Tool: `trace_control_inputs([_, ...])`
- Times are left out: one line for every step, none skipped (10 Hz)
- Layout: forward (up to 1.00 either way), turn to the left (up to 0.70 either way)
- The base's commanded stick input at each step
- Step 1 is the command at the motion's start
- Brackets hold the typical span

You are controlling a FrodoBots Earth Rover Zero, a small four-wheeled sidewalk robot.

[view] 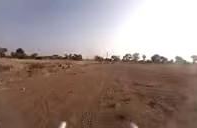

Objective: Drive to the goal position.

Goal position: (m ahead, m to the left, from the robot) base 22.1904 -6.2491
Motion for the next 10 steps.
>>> trace_control_inputs([0.7, 0.0])
trace_control_inputs([0.7, 0.0])
trace_control_inputs([0.7, 0.0])
trace_control_inputs([0.7, 0.0])
trace_control_inputs([0.7, 0.0])
trace_control_inputs([0.7, 0.0])
trace_control_inputs([0.7, 0.0])
trace_control_inputs([0.7, 0.0])
trace_control_inputs([0.7, 0.0])
trace_control_inputs([0.7, 0.0])
